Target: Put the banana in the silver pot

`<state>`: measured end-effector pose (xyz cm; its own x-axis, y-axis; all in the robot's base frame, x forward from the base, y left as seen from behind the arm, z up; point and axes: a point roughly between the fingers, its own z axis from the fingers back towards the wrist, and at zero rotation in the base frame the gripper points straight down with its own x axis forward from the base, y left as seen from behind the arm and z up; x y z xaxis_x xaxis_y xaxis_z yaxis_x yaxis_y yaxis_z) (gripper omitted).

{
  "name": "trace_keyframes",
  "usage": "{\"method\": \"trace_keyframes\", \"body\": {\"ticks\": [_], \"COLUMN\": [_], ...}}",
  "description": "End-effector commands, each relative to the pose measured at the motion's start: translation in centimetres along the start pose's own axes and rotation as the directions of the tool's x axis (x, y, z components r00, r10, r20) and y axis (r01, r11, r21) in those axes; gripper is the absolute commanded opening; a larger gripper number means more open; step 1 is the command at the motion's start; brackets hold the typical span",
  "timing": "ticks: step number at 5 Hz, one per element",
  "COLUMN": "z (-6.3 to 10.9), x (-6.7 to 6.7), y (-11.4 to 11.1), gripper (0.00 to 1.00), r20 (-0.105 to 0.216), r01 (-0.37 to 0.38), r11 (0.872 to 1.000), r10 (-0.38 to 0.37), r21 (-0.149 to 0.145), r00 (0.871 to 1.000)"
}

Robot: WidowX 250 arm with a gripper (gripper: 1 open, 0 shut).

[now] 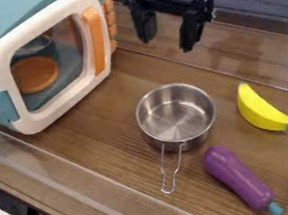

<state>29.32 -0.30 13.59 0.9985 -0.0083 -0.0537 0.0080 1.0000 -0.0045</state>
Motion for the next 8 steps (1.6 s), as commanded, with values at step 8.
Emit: {"method": "trace_keyframes", "body": {"ticks": [8], "z": [-8.1], "x": [5.1], "y": [-12.3], "gripper": [1.00], "r20": [0.023], "r01": [-0.530], "r11": [0.828], "r10": [0.542], "r21": [-0.182], "r00": [0.840]}}
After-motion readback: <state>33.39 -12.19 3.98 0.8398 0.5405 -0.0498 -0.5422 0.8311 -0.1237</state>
